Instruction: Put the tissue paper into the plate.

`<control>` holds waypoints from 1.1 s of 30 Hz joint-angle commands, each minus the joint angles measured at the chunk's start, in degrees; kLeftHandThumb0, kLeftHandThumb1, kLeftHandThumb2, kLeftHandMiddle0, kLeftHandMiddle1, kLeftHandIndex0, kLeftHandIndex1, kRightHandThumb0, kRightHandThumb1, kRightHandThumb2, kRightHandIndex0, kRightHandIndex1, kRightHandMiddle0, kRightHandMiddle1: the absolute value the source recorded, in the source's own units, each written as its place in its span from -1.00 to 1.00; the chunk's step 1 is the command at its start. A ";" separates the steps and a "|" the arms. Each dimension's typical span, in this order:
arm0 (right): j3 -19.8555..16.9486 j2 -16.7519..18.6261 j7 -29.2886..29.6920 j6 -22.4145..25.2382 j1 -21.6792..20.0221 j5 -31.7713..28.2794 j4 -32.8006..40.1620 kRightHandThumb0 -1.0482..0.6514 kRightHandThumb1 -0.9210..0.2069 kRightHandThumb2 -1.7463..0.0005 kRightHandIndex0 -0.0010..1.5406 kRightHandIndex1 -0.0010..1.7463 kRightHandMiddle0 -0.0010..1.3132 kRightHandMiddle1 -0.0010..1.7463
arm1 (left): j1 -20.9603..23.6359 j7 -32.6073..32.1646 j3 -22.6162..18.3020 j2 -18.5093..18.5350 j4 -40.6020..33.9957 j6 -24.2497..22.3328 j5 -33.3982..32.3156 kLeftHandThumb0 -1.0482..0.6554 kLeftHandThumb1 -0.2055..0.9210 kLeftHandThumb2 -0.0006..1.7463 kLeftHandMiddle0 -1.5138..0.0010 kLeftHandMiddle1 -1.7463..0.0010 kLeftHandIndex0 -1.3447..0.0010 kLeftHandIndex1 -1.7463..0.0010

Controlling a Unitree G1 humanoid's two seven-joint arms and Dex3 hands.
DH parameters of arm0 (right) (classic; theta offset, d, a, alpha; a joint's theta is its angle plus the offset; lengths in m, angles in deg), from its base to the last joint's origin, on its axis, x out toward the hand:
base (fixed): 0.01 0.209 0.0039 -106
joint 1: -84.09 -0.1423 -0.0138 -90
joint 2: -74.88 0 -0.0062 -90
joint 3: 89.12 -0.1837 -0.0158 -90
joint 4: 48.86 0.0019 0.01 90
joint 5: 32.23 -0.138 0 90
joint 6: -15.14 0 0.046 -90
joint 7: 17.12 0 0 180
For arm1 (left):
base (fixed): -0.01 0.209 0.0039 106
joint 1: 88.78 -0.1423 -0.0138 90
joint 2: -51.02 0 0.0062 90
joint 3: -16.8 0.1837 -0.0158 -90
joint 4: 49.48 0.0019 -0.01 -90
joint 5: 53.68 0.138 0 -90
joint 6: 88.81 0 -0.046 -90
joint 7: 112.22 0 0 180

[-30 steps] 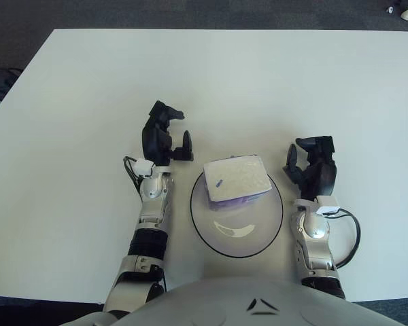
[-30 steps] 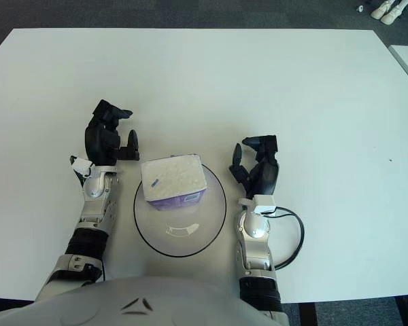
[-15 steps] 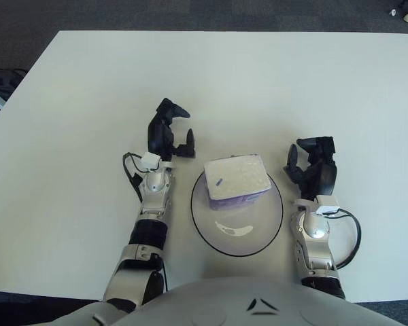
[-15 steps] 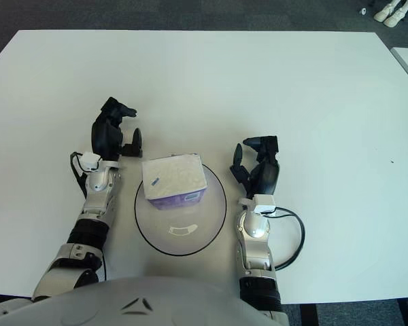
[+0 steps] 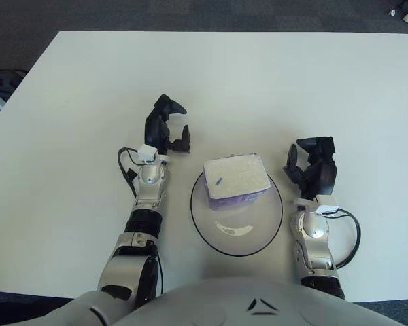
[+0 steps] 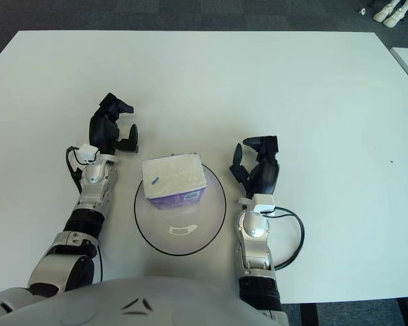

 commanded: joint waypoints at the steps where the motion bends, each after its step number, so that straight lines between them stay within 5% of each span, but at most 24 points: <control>1: -0.67 1.05 0.33 2.45 2.73 0.28 -3.48 -0.21 -0.61 0.05 -0.25 0.51 -0.51 1.00 | -8.73 1.26 -1.14 1.50 9.41 -1.61 -0.34 0.22 -0.78 1.00 -0.21 -0.93 -0.04 -1.00; 33: -1.79 -0.34 0.09 6.44 1.42 0.69 -2.00 -0.21 -0.60 0.03 -0.25 0.53 -0.50 1.00 | -12.01 1.34 -0.75 0.50 -3.43 -16.50 -1.60 0.22 -0.67 0.94 -0.16 -0.94 0.06 -1.00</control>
